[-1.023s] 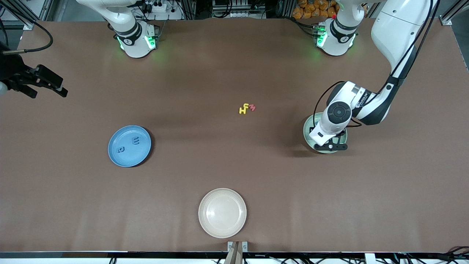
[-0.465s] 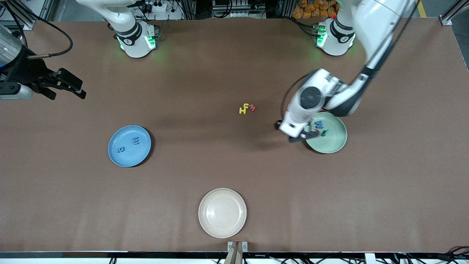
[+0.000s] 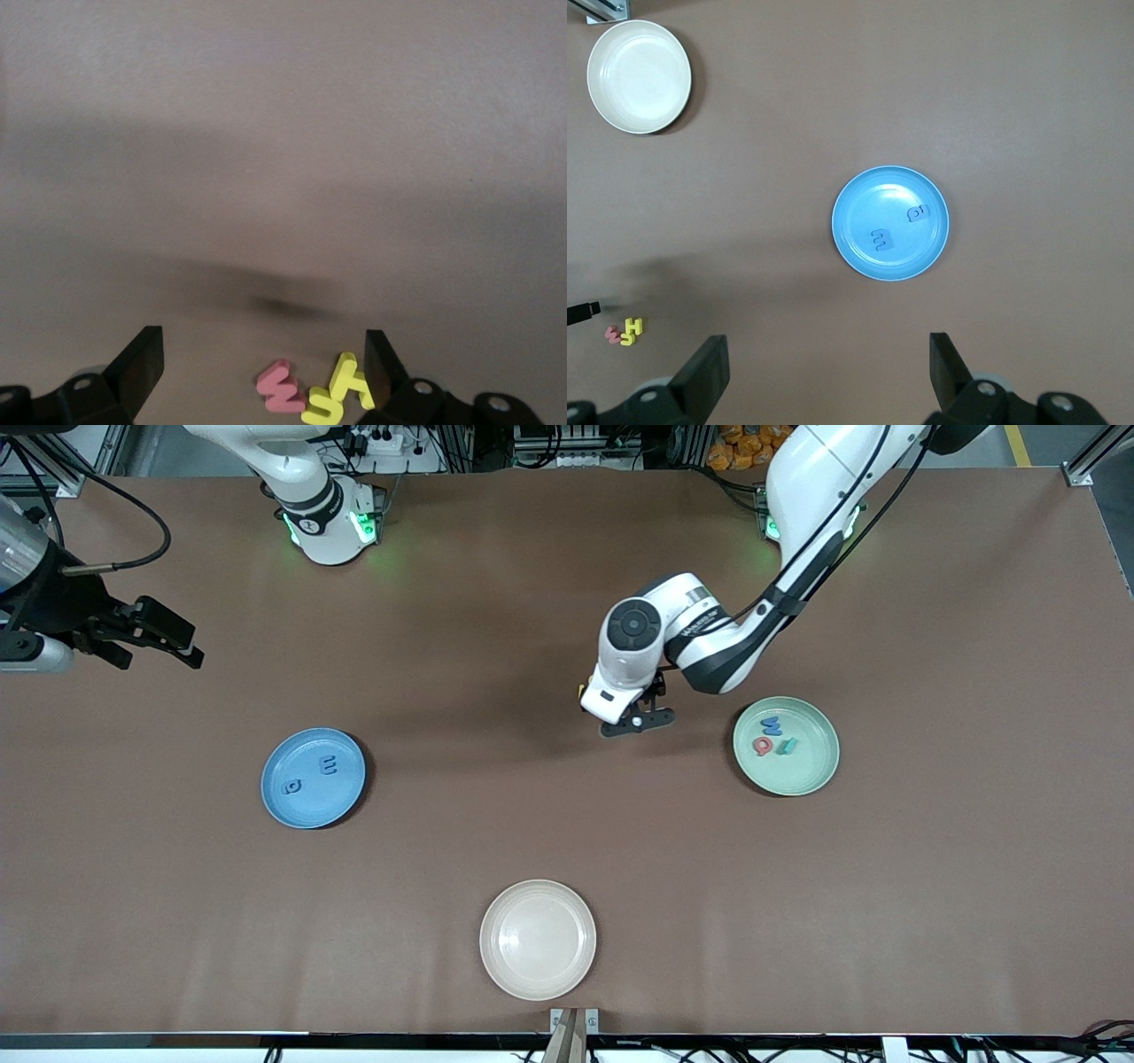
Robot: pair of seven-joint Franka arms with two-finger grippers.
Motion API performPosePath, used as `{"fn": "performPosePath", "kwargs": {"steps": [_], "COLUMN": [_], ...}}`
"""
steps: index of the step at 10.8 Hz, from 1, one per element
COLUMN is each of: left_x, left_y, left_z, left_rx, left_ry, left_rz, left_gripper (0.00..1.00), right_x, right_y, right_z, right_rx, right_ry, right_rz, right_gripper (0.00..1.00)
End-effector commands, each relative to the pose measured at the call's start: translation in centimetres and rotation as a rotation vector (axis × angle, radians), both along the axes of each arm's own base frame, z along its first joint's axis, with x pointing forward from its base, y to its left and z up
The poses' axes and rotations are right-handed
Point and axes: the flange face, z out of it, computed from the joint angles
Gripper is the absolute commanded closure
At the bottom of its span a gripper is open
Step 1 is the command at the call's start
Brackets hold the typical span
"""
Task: Sort upper and lower case letters into plates
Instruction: 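Move the left gripper back over the foam letter pile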
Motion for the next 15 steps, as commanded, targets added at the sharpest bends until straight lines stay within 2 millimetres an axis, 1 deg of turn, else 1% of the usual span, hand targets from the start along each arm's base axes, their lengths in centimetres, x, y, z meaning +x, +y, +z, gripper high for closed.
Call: {"fn": "performPosePath", "kwargs": {"steps": [1, 2, 4, 5, 6, 7, 8, 10, 11, 12, 15], "left_x": [-1.3, -1.6, -3.4, -3.5, -3.4, -3.4, -4.0, -4.4, -4.5, -4.8, -5.4], "left_y": [-2.5, -3.6, -6.1, -6.3, -5.9, -5.8, -6.1, -5.6, -5.5, -5.7, -5.9], "left_z": [-0.3, -0.2, -0.5, -0.5, -0.7, -0.9, -1.5, -3.2, -4.1, -4.5, -5.1], "left_rx": [0.013, -0.045, -0.133, -0.151, -0.147, -0.146, -0.145, -0.126, -0.138, -0.141, -0.137], "left_ry": [-0.073, -0.103, -0.137, -0.152, -0.152, -0.15, -0.14, -0.137, -0.128, -0.121, -0.106], "left_rz": [-0.147, -0.221, -0.279, -0.315, -0.38, -0.406, -0.419, -0.459, -0.437, -0.409, -0.294], "left_gripper": [0.0, 0.0, 0.0, 0.0, 0.0, 0.0, 0.0, 0.0, 0.0, 0.0, 0.0], "right_x": [0.2, 0.2, 0.3, 0.5, 0.6, 0.7, 0.7, 0.9, 0.9, 0.9, 0.9], "right_y": [-0.7, -1.1, -1.1, -0.5, 0.0, 0.3, 0.4, 0.5, 0.5, 0.3, 0.0], "right_z": [0.4, 0.3, 0.1, -0.4, -0.6, -0.9, -1.1, -1.5, -1.7, -1.7, -1.5], "right_rx": [0.0, -0.001, 0.0, 0.0, 0.0, 0.001, 0.001, 0.001, 0.002, 0.002, 0.003], "right_ry": [-0.001, -0.001, 0.002, 0.013, 0.016, 0.022, 0.027, 0.038, 0.042, 0.042, 0.039], "right_rz": [-0.007, 0.004, 0.018, 0.028, 0.038, 0.042, 0.044, 0.044, 0.045, 0.042, 0.035], "right_gripper": [0.0, 0.0, 0.0, 0.0, 0.0, 0.0, 0.0, 0.0, 0.0, 0.0, 0.0]}}
